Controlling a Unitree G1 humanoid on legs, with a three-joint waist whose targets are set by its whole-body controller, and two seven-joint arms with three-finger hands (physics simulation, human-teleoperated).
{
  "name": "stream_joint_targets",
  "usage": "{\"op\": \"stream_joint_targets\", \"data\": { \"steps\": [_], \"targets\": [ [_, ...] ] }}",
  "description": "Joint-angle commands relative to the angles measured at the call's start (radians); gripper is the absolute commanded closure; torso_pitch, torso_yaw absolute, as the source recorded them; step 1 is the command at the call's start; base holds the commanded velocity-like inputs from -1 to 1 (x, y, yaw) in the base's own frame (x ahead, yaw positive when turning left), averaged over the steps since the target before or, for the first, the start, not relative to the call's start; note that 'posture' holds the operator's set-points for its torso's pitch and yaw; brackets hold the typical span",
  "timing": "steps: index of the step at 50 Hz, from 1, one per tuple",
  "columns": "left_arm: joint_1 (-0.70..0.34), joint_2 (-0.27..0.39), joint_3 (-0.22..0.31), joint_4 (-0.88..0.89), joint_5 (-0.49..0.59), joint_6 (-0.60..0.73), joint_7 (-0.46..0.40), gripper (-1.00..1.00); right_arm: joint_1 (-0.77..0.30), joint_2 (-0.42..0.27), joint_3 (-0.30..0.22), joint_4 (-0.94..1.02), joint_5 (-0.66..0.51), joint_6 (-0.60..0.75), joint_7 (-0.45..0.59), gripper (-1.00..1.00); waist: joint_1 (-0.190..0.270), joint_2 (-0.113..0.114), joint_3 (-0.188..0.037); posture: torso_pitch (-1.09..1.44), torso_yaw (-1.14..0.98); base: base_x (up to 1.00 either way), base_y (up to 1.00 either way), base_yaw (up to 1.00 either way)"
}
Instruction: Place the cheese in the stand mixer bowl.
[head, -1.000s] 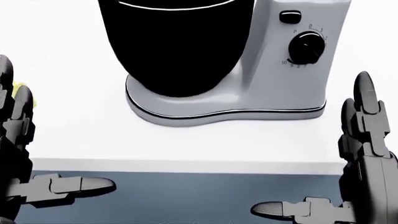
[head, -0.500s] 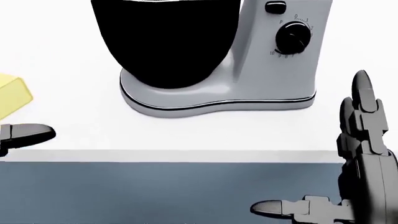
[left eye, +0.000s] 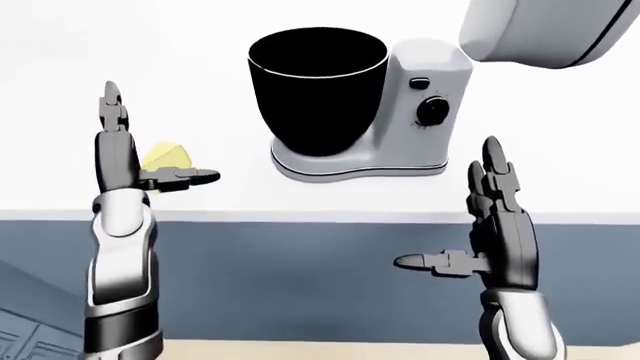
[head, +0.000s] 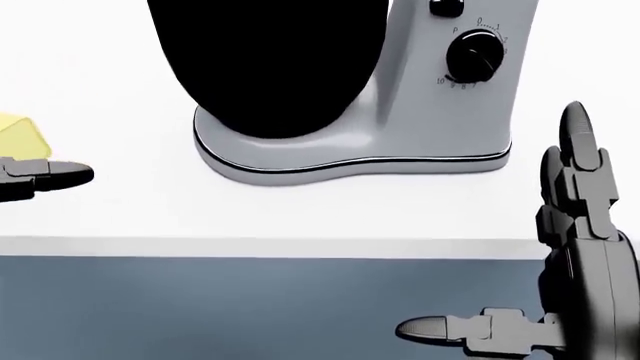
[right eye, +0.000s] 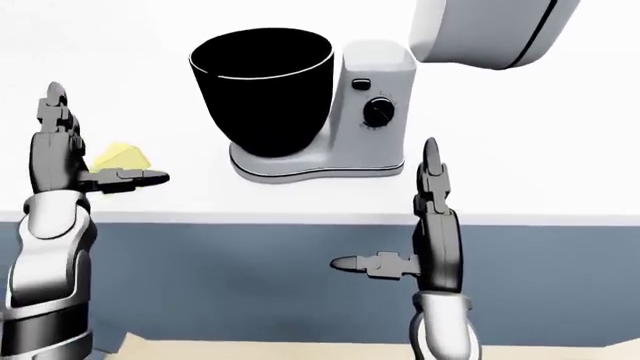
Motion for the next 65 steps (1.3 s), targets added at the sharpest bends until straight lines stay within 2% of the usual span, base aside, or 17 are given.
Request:
{"op": "stream_joint_targets", "data": {
  "steps": [1,11,19,20,21,22,23,33,42,49,57,65],
  "targets": [
    [-0.016,0.015,0.014,0.029,0.015,-0.07,0.007,-1.0,-0.015,-0.003,-0.001,-0.032,0.001,-0.036,-0.003,-1.0,-0.002,0.002,-0.016,0.0,0.0,0.0,0.0,0.0],
    [0.024,0.024,0.024,0.167,0.053,-0.185,0.047,-1.0,-0.018,-0.002,0.01,-0.019,-0.003,-0.046,-0.009,-1.0,-0.002,0.015,-0.023,0.0,0.0,0.0,0.0,0.0],
    [0.02,0.038,0.0,0.311,0.119,-0.244,0.075,-1.0,-0.017,-0.001,0.017,-0.024,-0.003,-0.054,-0.01,-1.0,-0.003,0.014,-0.022,0.0,0.0,0.0,0.0,0.0],
    [0.015,0.04,-0.013,0.346,0.139,-0.252,0.072,-0.67,-0.016,-0.001,0.018,-0.025,-0.003,-0.054,-0.01,-1.0,-0.003,0.015,-0.022,0.0,0.0,0.0,0.0,0.0],
    [0.008,0.04,-0.023,0.382,0.157,-0.261,0.071,0.35,-0.016,-0.001,0.018,-0.029,-0.004,-0.053,-0.01,-1.0,-0.003,0.016,-0.021,0.0,0.0,0.0,0.0,0.0],
    [0.004,0.04,-0.028,0.401,0.169,-0.263,0.068,0.76,-0.014,-0.001,0.018,-0.033,-0.004,-0.053,-0.01,-1.0,-0.002,0.016,-0.021,0.0,0.0,0.0,0.0,0.0],
    [0.004,0.037,-0.037,0.425,0.183,-0.275,0.067,1.0,-0.011,-0.001,0.022,-0.049,-0.007,-0.048,-0.009,-1.0,-0.001,0.017,-0.022,0.0,0.0,0.0,0.0,0.0],
    [0.008,0.026,-0.04,0.427,0.209,-0.26,0.028,1.0,0.002,0.0,0.016,-0.052,0.005,-0.077,-0.006,-1.0,-0.007,0.034,-0.029,0.0,0.0,0.0,0.0,0.0],
    [0.008,0.018,-0.032,0.365,0.204,-0.228,0.007,1.0,0.008,0.002,0.018,-0.056,0.003,-0.081,-0.007,-1.0,-0.012,0.033,-0.029,0.0,0.0,0.0,0.0,0.0],
    [-0.032,0.039,0.008,0.181,0.152,-0.117,0.001,1.0,0.01,0.002,0.02,-0.058,0.001,-0.079,-0.008,-1.0,-0.012,0.026,-0.03,0.0,0.0,0.0,0.0,0.0],
    [-0.089,0.062,0.001,0.105,0.145,-0.029,-0.019,1.0,0.011,0.002,0.02,-0.064,0.0,-0.078,-0.008,-1.0,-0.01,0.012,-0.025,0.0,0.0,0.0,0.0,0.0],
    [-0.122,0.079,0.005,0.052,0.144,0.024,-0.04,1.0,0.027,0.005,0.021,-0.078,-0.002,-0.086,-0.009,-1.0,-0.009,0.009,-0.024,0.0,0.0,0.0,0.0,0.0]
  ]
}}
